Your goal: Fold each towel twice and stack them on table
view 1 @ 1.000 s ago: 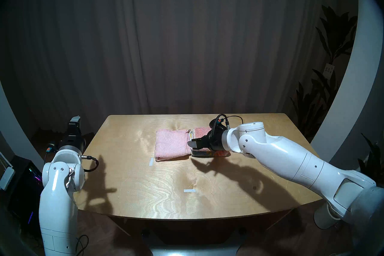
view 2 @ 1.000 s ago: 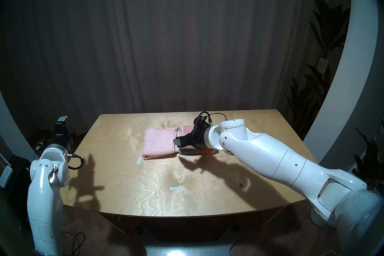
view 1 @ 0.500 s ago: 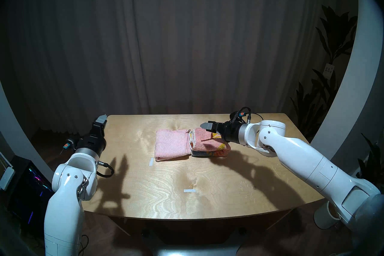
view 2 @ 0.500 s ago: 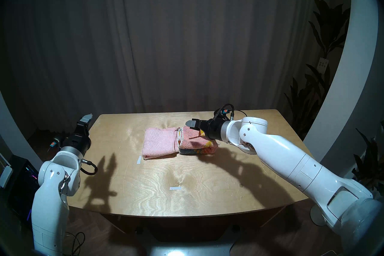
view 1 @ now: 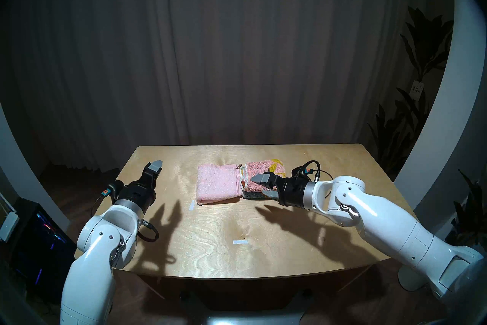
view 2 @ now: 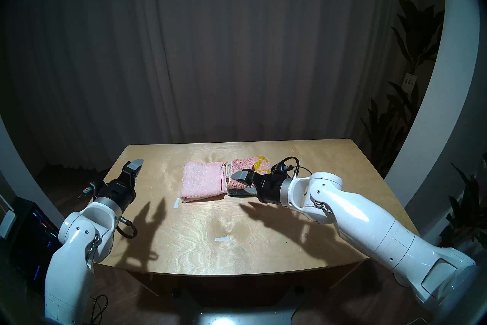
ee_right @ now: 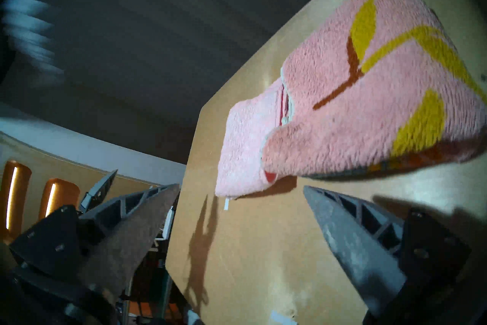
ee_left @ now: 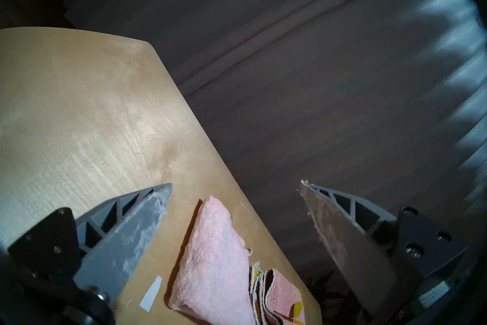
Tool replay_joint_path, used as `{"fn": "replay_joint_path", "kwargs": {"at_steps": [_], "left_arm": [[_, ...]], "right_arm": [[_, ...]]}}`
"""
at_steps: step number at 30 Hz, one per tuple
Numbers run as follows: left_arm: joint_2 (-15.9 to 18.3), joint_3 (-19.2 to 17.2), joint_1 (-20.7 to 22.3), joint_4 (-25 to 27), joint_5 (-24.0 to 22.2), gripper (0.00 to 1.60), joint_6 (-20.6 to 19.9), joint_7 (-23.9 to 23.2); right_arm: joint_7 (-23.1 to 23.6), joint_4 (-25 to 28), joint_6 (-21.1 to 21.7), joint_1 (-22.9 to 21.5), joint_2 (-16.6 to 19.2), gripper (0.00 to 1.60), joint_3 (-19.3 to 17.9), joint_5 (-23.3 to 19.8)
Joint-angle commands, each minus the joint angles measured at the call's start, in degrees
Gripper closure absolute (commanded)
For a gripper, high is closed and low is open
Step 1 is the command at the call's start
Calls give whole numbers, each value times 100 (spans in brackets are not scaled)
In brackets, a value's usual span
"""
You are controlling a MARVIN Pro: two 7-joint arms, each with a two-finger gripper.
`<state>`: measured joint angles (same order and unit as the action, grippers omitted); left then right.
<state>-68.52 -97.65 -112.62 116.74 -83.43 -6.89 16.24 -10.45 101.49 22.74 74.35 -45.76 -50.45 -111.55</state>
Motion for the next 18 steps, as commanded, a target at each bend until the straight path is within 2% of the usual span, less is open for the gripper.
{"fn": "replay_joint_path", "kwargs": {"at_steps": [1,7,12,18], "left_arm": [[-127,-214,-190,19,-256,0,20,39],[-293,-432,-240,-48,-655,0,7,55],[-330,-468,-239,-119,-944,0,-93,85],[-417,-592,-110,-143,-1364,0,-163,60]], "right_arm": [[-150,371,-462,423,-107,0,-208,-600],[-357,538,-970,608,-382,0,-261,-1027],[-600,642,-1424,789,-634,0,-302,-1382],[-916,729,-2125,873,-960,0,-389,-1658]]}}
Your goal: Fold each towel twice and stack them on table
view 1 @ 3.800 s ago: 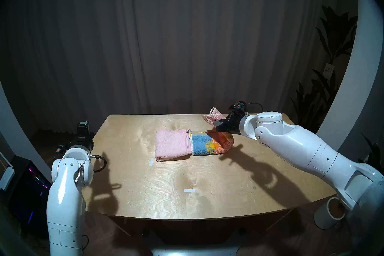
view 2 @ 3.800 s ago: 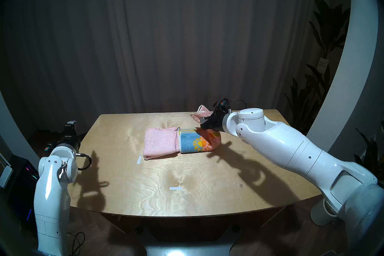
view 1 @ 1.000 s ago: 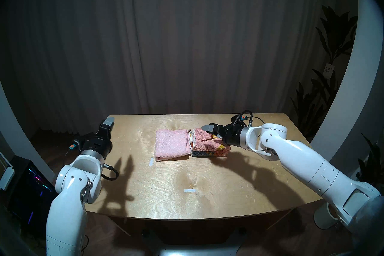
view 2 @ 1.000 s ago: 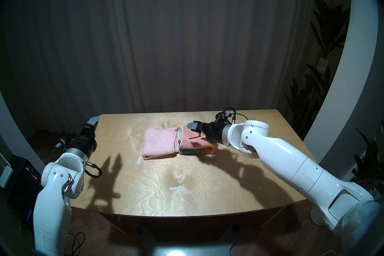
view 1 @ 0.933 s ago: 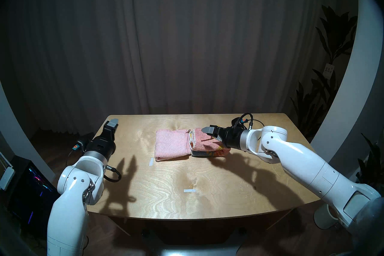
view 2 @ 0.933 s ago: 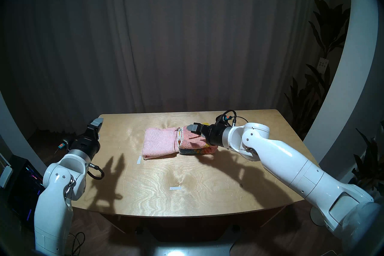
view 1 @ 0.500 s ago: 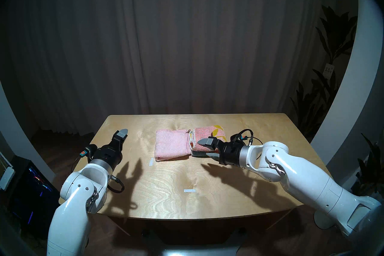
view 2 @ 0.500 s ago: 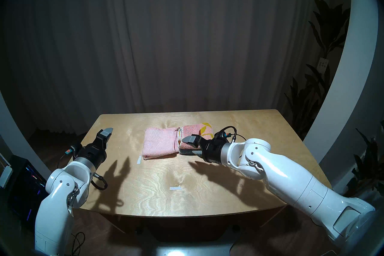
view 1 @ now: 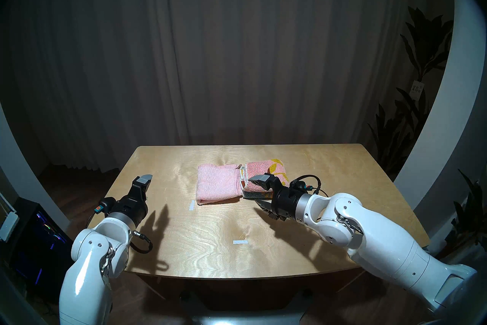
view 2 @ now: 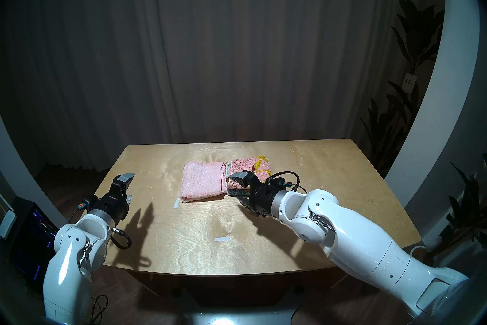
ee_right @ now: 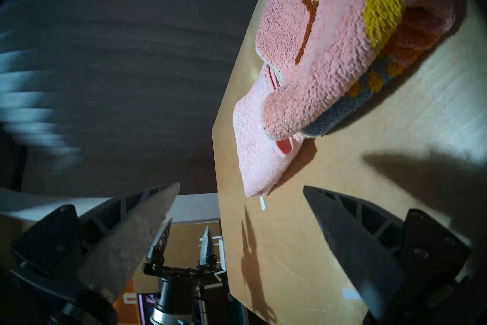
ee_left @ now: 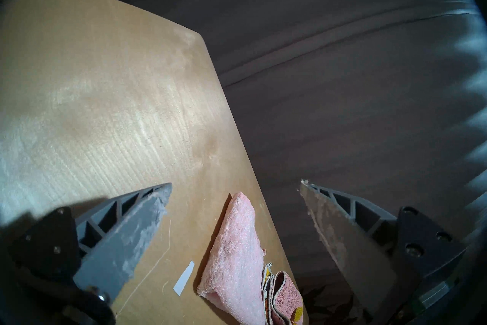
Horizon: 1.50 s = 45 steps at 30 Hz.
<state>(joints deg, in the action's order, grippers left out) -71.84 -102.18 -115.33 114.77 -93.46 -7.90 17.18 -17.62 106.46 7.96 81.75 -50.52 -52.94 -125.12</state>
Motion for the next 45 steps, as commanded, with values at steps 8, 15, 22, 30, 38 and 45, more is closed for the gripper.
{"fn": "replay_joint_path", "kwargs": {"at_steps": [8,15,22,30,38,45], "left_arm": [[-128,-161,273,127,-953,0,-357,71],[-66,-133,170,31,-1522,0,-814,262],[152,-68,121,23,-1993,0,-1433,594],[543,82,374,-49,-2534,0,-2272,992],[707,110,850,-439,-3230,0,-2692,1449],[654,246,1240,-795,-3527,0,-2511,1877]], "right_arm": [[-773,376,-1511,138,-973,0,-160,-439],[-1255,423,-2300,161,-1367,0,28,-334],[-1665,258,-2935,93,-1690,0,314,-9],[-2032,25,-3812,-71,-2037,0,592,527],[-2624,-447,-4510,-578,-2289,0,938,1110],[-3080,-785,-4252,-1009,-2257,0,1081,1226]]}}
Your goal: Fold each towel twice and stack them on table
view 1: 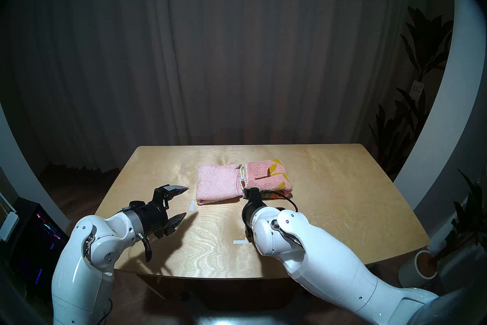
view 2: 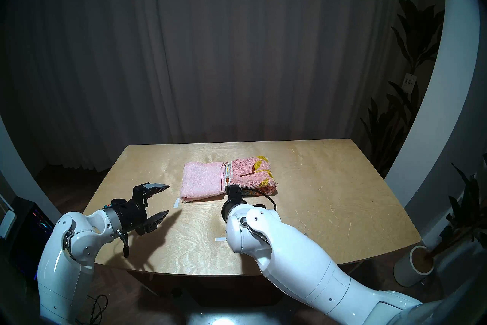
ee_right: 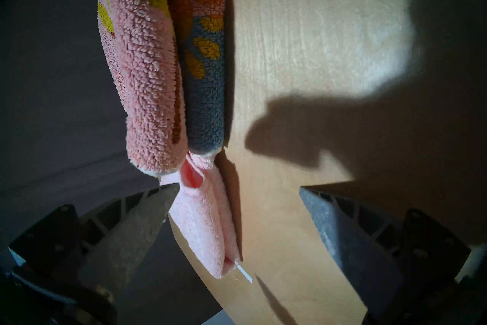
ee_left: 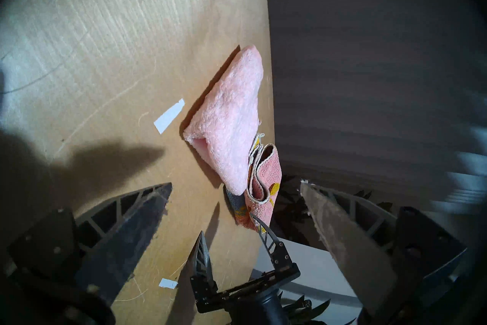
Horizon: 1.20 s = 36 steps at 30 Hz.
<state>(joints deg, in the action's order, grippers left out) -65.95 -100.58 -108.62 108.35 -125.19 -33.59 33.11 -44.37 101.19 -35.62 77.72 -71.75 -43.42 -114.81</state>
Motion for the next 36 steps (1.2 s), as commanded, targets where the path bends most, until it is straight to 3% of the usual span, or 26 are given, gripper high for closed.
{"fn": "replay_joint_path", "kwargs": {"at_steps": [1,7,10,12,15,18,19,21,25,29,36], "left_arm": [[49,110,606,-174,-351,0,101,328],[22,290,880,-432,-449,0,153,569],[-23,401,1013,-571,-454,0,223,655],[-70,431,1060,-620,-439,0,300,669],[-154,418,1080,-637,-409,0,460,659],[-219,328,1021,-581,-381,0,578,575],[-302,243,923,-497,-356,0,674,438],[-295,238,904,-474,-342,0,683,442],[-354,263,892,-473,-255,0,762,396],[-293,412,1010,-556,-211,0,582,421],[-231,586,1128,-662,-54,0,512,491]], "right_arm": [[-431,-307,125,-640,-143,0,139,203],[-616,-597,459,-861,-110,0,144,66],[-660,-734,825,-936,-59,0,84,-141],[-561,-835,1175,-933,-2,0,34,-355],[-401,-887,1369,-948,107,0,64,-756],[-295,-989,1693,-946,178,0,107,-899],[-197,-1061,2019,-905,186,0,38,-1062],[-157,-1084,2032,-911,202,0,61,-1098],[126,-1310,2455,-955,254,0,136,-1278],[292,-1572,2807,-1010,183,0,113,-1317],[527,-2060,3030,-1195,-46,0,103,-1400]]}}
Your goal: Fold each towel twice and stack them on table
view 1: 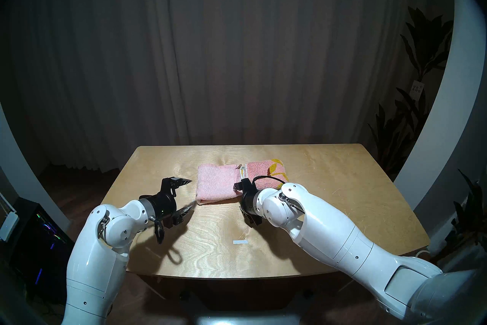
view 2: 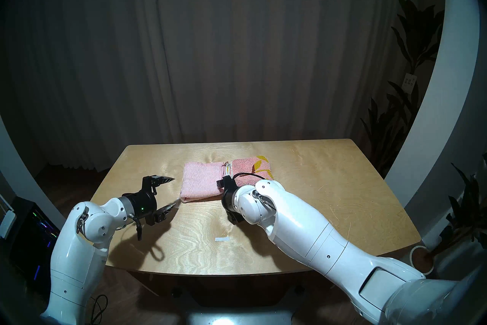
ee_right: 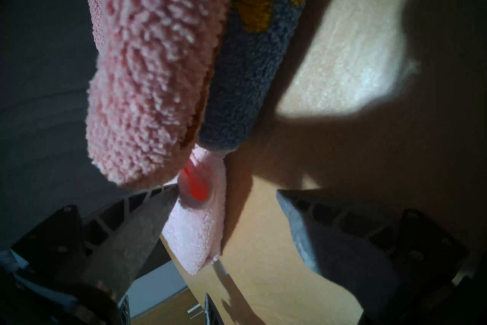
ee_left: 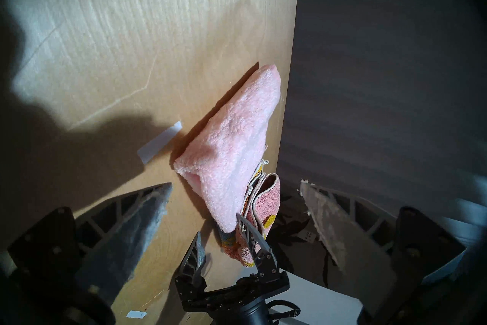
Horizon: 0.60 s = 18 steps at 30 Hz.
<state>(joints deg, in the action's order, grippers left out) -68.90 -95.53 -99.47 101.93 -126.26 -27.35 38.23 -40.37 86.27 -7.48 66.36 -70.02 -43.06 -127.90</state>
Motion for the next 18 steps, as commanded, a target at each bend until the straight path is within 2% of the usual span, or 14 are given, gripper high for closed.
{"fn": "replay_joint_path", "kwargs": {"at_steps": [1,18], "left_arm": [[88,116,233,-35,135,0,-130,-42],[99,476,778,-705,630,0,-320,-326]], "right_arm": [[145,-615,225,-83,-246,0,69,-99],[292,-1085,341,-259,-491,0,193,-179]]}}
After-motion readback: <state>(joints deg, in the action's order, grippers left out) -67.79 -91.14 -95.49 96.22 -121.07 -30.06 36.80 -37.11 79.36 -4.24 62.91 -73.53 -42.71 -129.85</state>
